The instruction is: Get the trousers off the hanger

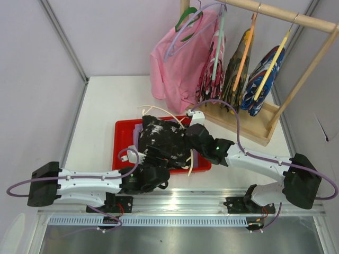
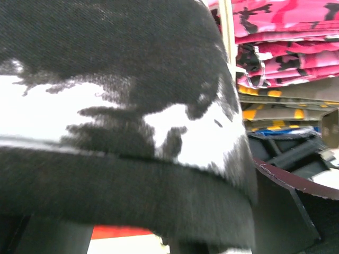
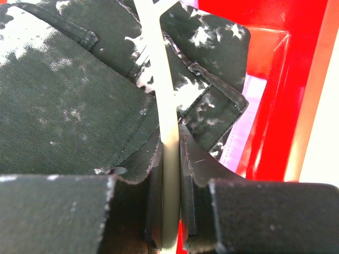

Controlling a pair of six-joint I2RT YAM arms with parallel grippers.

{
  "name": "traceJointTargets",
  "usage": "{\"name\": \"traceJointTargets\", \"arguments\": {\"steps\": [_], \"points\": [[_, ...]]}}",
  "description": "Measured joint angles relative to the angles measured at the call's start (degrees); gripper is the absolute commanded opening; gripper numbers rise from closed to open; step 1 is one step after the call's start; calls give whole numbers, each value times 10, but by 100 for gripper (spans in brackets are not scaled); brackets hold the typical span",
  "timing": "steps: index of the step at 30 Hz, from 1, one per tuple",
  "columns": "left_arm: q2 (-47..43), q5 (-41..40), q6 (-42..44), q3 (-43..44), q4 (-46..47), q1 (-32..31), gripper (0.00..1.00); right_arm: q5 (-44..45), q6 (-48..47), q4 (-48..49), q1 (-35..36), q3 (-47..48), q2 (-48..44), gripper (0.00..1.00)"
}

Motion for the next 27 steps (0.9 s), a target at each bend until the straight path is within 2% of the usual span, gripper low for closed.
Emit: {"name": "traceJointTargets", "arguments": {"steps": [8, 15, 19, 27], "points": [[9, 11, 10, -10, 31, 26, 99, -2, -20, -8, 0, 4, 0, 0], [15, 5, 36, -9, 41, 35, 99, -37, 10, -57, -18, 35, -7, 0], [52, 1, 39, 10, 37, 36, 99, -49, 30, -87, -21, 58, -11, 0], [111, -40, -6, 24, 5, 36, 100, -68, 68, -96, -21, 65, -16, 0]]}}
